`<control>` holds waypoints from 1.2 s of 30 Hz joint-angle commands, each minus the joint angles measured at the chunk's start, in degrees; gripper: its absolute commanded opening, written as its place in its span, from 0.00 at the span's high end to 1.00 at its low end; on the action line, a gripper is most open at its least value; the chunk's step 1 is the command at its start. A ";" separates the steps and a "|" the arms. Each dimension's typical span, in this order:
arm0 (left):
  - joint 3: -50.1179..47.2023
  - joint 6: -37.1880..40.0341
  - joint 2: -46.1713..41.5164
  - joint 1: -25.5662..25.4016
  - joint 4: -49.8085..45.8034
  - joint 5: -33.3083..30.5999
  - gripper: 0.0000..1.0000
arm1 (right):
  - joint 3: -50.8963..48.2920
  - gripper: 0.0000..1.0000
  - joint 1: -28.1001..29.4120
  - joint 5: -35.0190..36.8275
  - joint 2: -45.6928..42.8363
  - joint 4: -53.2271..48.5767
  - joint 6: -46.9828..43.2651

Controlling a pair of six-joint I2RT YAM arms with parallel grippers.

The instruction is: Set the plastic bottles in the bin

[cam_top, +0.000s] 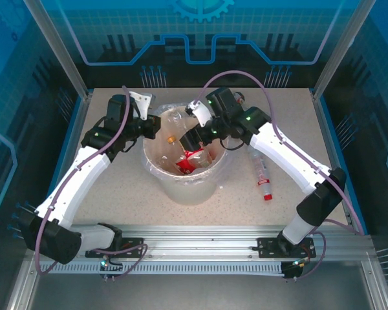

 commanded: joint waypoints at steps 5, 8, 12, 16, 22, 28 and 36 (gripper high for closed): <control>-1.33 -2.84 0.73 -0.76 -3.18 2.06 1.00 | 4.01 0.21 -0.15 2.18 -2.48 -1.63 -1.72; -1.31 -2.88 0.73 -0.74 -3.22 2.06 1.00 | 5.67 0.26 0.41 2.19 -0.66 -2.60 -0.50; -1.33 -2.94 0.61 -0.73 -3.20 1.98 1.00 | 7.69 0.33 2.53 6.61 2.85 -4.97 -0.28; -1.31 -2.98 0.62 -0.72 -3.20 1.97 1.00 | 7.46 0.42 4.25 7.88 5.49 -5.16 0.06; -1.32 -2.91 0.54 -0.71 -3.20 1.88 1.00 | 4.55 0.50 6.50 6.52 8.31 -4.63 1.29; -1.29 -2.86 0.61 -0.71 -3.20 1.98 1.00 | 4.74 0.51 6.79 7.29 6.75 -4.16 1.50; -1.26 -2.83 0.35 -0.69 -3.15 1.84 1.00 | 11.20 0.44 6.46 10.84 0.98 -6.02 -0.30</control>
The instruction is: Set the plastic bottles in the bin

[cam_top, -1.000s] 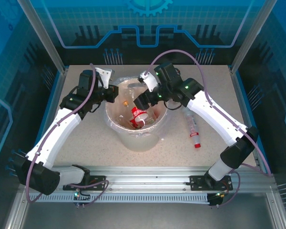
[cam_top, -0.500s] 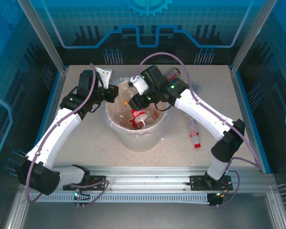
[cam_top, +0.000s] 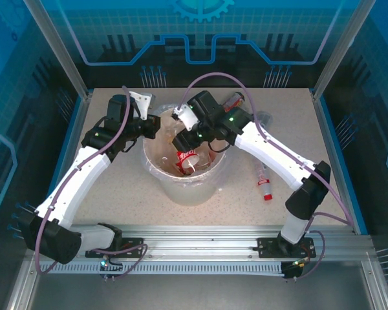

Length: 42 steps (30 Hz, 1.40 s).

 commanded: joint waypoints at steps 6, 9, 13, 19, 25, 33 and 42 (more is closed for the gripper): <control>-1.29 -2.74 0.55 -0.55 -3.26 2.78 1.00 | 2.09 0.38 -2.96 7.05 -10.49 -3.42 -1.04; -1.33 -2.74 0.63 -0.59 -3.33 2.82 1.00 | -0.83 0.36 -6.60 8.75 -13.61 -3.48 0.33; -1.27 -2.94 0.48 -0.59 -3.29 2.82 1.00 | -6.42 0.35 -12.90 12.43 -17.64 -4.21 2.54; -1.33 -2.96 0.48 -0.56 -3.20 2.85 1.00 | -19.68 0.32 -21.73 15.74 -23.41 -5.58 6.08; -1.33 -2.83 0.56 -0.55 -3.29 2.81 1.00 | -32.84 0.17 -28.46 17.58 -22.74 -7.65 6.09; -1.29 -3.07 0.55 -0.69 -3.19 2.66 1.00 | -39.71 0.05 -33.41 16.23 -14.44 -3.19 4.69; -1.30 -2.49 0.81 -0.87 -3.42 2.03 1.00 | -43.50 0.07 -34.55 13.87 -6.11 3.58 3.94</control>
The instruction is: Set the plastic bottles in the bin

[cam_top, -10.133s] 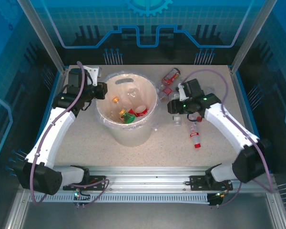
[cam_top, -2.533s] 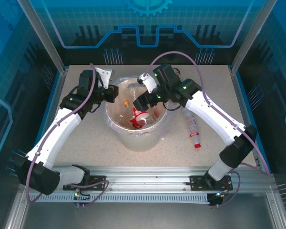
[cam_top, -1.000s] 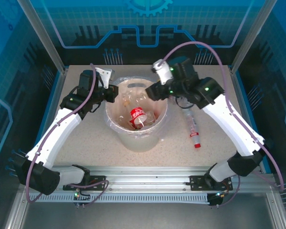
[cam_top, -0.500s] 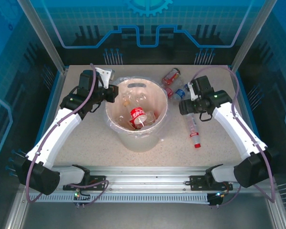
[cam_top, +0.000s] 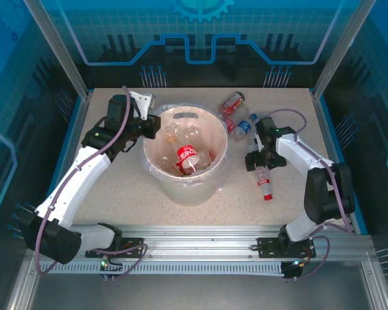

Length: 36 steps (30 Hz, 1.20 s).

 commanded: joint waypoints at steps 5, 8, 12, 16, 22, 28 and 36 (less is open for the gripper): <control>-1.27 -2.51 0.71 -0.82 -3.46 2.02 1.00 | -1.95 0.10 -0.97 -2.61 4.59 5.34 0.08; -1.32 -2.44 0.61 -0.83 -3.55 1.99 1.00 | -2.71 0.12 -0.97 -3.24 5.93 6.25 0.54; -1.31 -2.41 0.78 -0.83 -3.59 1.83 1.00 | -3.46 0.16 -0.99 -3.25 5.95 6.10 1.46; -1.28 -2.49 0.84 -0.82 -3.59 1.98 1.00 | -3.45 0.24 -0.98 -3.24 4.12 4.96 1.78; -1.30 -2.70 0.96 -0.91 -3.50 2.05 1.00 | -2.83 0.38 -0.85 -4.59 0.36 2.60 2.39; -1.28 -2.60 1.12 -0.94 -3.59 2.07 1.00 | -0.88 0.45 -0.72 -4.62 -3.68 -0.45 2.19; -1.21 -2.51 1.17 -0.91 -3.59 2.03 1.00 | 3.17 0.48 -0.22 -8.04 -9.37 -3.50 2.44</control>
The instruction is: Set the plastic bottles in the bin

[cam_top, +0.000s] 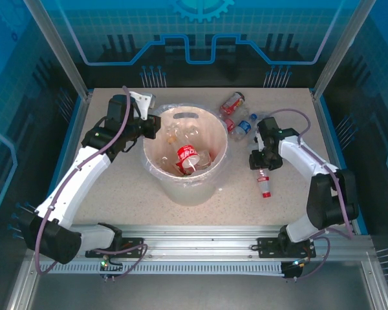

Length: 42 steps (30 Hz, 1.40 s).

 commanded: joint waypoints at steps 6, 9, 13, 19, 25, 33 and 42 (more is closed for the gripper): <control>-1.19 -2.58 1.24 -0.83 -3.68 2.17 1.00 | 15.27 0.48 0.30 -11.17 -10.85 -6.47 -0.42; -1.25 -2.57 1.14 -0.85 -3.61 2.08 1.00 | 23.83 0.48 1.71 -11.81 -11.68 -9.44 -1.20; -1.17 -2.53 1.23 -0.84 -3.68 2.23 1.00 | 35.66 0.48 5.81 -12.42 -12.33 -9.77 -1.24; -1.18 -2.34 1.05 -0.83 -3.77 2.17 1.00 | 52.28 0.49 16.10 -14.27 -6.75 -7.83 -2.32; -1.30 -2.36 0.88 -0.83 -3.68 2.00 1.00 | 64.46 0.49 26.35 -16.28 4.92 -8.93 -3.97; -1.27 -2.30 0.89 -0.78 -3.67 1.83 1.00 | 70.11 0.49 32.97 -11.34 16.90 -17.54 -7.18; -1.21 -1.92 0.93 -0.84 -3.94 1.38 1.00 | 66.11 0.49 33.79 -3.82 18.20 -24.73 -8.89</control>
